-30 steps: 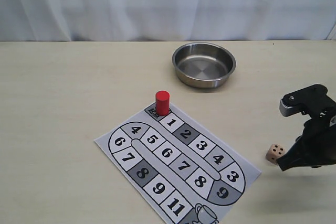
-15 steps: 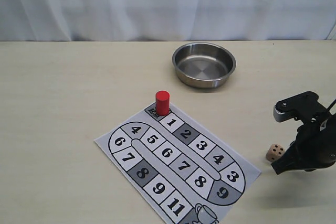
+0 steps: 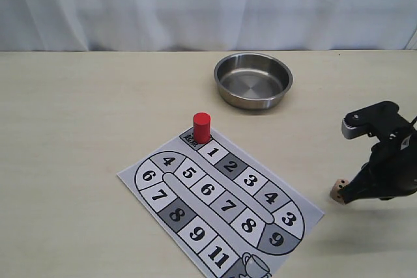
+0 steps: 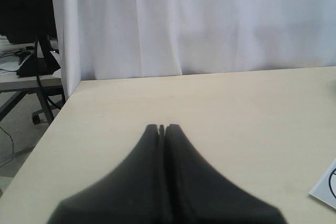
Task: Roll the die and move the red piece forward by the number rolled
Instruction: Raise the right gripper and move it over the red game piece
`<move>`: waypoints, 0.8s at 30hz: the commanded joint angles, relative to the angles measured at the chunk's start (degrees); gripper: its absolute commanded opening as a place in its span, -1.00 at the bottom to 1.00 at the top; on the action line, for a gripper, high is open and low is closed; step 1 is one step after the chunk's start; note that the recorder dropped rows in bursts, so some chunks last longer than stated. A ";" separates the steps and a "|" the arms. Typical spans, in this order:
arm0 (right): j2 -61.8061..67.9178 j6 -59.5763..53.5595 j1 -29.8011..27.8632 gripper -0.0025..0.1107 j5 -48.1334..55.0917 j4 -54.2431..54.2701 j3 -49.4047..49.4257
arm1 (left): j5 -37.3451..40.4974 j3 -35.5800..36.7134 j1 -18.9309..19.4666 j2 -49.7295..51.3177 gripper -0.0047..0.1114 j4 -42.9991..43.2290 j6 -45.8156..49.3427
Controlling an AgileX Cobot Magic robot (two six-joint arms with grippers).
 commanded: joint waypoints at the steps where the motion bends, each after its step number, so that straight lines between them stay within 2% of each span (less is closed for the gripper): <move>1: -4.14 -0.64 -0.40 -0.88 1.46 2.93 -2.22 | -0.97 -0.37 -0.09 -0.16 -0.92 -0.38 -0.32; 9: -6.03 -1.46 -0.40 -0.88 11.38 11.01 -8.50 | -0.97 -0.37 -0.09 -0.16 -0.92 -0.38 -0.32; 13: -6.03 -10.14 -0.40 -0.85 12.27 19.14 -11.20 | -0.97 -0.37 -0.09 -0.16 -0.92 -0.38 -0.32; 19: -5.35 -15.56 -0.40 -0.45 11.43 29.78 -13.25 | -0.97 -0.37 -0.09 -0.16 -0.92 -0.38 -0.32; 24: -2.04 -15.50 4.59 -0.13 10.82 30.23 -15.32 | -0.54 -0.37 -0.09 -0.16 -0.92 -0.38 -0.32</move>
